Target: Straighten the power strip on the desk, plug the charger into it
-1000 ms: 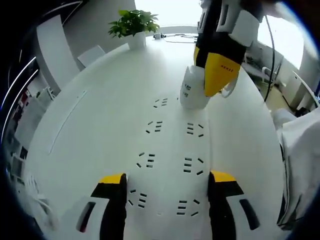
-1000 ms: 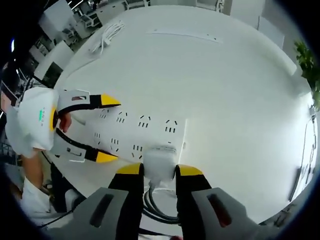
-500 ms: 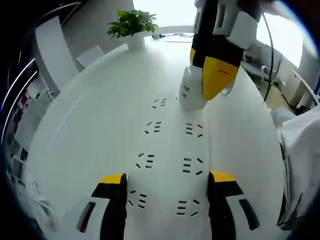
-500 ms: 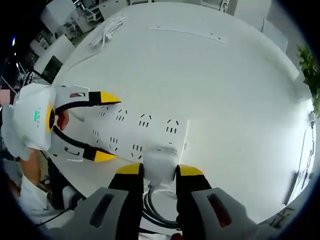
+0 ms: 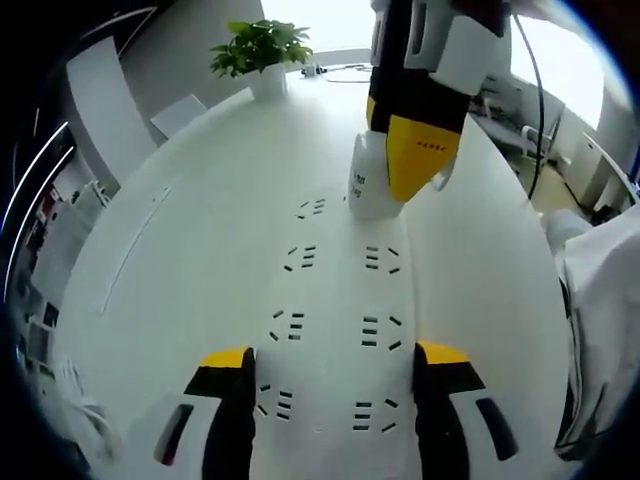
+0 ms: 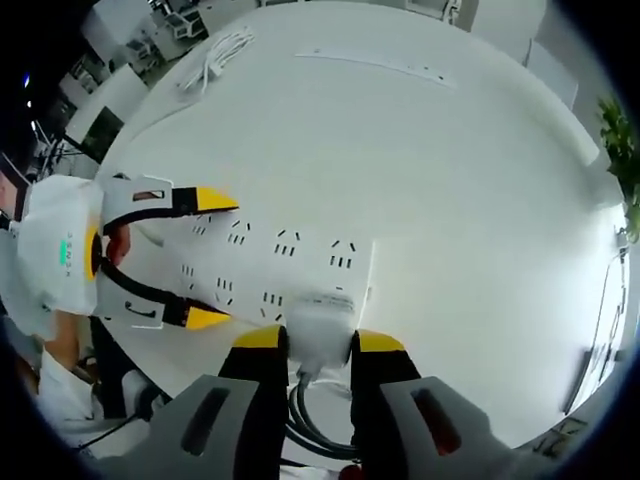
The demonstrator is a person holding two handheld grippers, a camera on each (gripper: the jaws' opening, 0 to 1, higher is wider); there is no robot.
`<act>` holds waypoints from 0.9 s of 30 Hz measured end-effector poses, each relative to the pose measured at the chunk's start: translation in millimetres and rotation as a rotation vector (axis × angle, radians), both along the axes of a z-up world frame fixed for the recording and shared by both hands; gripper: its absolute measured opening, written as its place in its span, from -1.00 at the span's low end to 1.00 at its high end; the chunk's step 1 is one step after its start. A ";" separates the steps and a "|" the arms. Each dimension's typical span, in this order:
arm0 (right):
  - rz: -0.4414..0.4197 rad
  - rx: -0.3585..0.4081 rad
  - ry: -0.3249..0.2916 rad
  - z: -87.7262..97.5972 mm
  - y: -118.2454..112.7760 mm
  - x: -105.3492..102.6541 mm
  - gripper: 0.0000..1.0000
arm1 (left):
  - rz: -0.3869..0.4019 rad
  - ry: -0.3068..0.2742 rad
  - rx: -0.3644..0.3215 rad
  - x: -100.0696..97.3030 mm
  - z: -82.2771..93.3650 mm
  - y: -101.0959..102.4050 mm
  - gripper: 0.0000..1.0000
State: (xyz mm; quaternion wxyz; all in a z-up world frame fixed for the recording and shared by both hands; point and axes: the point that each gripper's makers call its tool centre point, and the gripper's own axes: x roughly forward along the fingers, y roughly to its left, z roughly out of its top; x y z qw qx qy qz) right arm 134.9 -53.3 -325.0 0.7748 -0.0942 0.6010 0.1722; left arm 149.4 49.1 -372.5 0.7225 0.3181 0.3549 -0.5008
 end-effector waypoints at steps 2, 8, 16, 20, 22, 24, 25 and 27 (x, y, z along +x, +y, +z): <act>-0.003 -0.006 -0.001 -0.7 0.8 1.2 -0.59 | -0.004 -0.002 0.001 -0.1 0.2 0.0 0.27; 0.001 -0.019 -0.004 -2.6 1.2 2.0 -0.59 | -0.002 -0.003 0.000 1.4 0.7 -0.2 0.27; 0.020 -0.045 -0.015 -4.6 0.6 14.0 -0.58 | 0.002 -0.005 -0.001 3.9 1.4 -1.0 0.27; 0.034 -0.058 -0.034 -4.7 0.2 15.1 -0.58 | 0.004 -0.006 -0.001 5.5 1.6 -1.1 0.27; 0.037 -0.057 -0.044 -4.8 0.1 14.9 -0.58 | 0.005 -0.005 -0.003 6.2 1.7 -1.1 0.27; 0.026 -0.035 -0.057 -5.2 -1.5 14.8 -0.58 | 0.008 -0.005 -0.003 7.0 1.8 -1.1 0.27; 0.020 -0.031 -0.056 -5.4 -1.7 14.5 -0.58 | 0.009 -0.005 -0.002 7.3 1.8 -1.1 0.27; 0.014 -0.026 -0.056 -6.8 -2.1 13.5 -0.58 | 0.011 -0.005 -0.003 7.9 1.8 -1.2 0.27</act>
